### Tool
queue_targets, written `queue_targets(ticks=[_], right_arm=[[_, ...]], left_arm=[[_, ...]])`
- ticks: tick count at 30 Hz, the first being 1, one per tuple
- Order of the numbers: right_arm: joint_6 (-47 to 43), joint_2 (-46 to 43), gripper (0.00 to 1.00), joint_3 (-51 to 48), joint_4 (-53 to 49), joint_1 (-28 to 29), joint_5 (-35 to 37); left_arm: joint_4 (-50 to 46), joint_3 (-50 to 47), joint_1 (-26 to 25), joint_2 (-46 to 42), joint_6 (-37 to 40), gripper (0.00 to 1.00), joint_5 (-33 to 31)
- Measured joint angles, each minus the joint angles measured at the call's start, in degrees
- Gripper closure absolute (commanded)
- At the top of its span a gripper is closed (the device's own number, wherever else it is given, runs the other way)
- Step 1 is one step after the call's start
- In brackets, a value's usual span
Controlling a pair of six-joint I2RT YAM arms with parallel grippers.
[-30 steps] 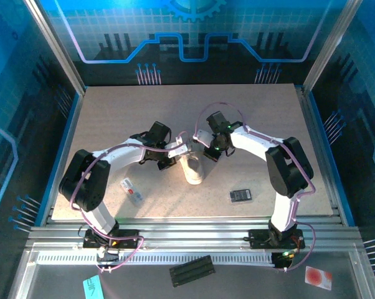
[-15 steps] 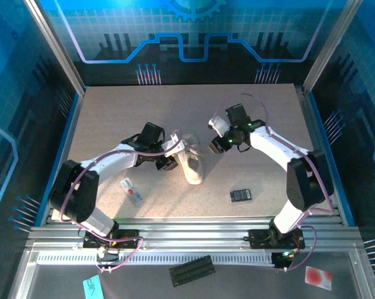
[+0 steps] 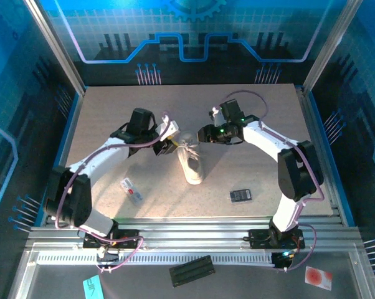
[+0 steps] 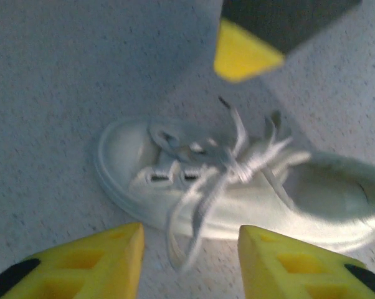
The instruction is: Tie the shoes
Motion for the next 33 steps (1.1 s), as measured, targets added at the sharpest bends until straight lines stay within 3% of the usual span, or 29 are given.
queue_targets(ticks=[11,28,33], right_arm=[[11.6,2.1,0.45,-0.6,4.5,3.7,-3.0],[13.1,3.0,0.53,-0.7,5.7,4.9,-1.8],[11.8,3.6,0.66,0.0,5.6,6.1,-0.5]], left_arm=[[0.2,8.3,-0.3,13.6,-3.5,0.72,1.5],[0.5,-1.9,-5.8,8.1,-7.3,0.76,0.0],[-0.3,-1.8,-6.5,8.1,-7.4,0.77,-0.9]])
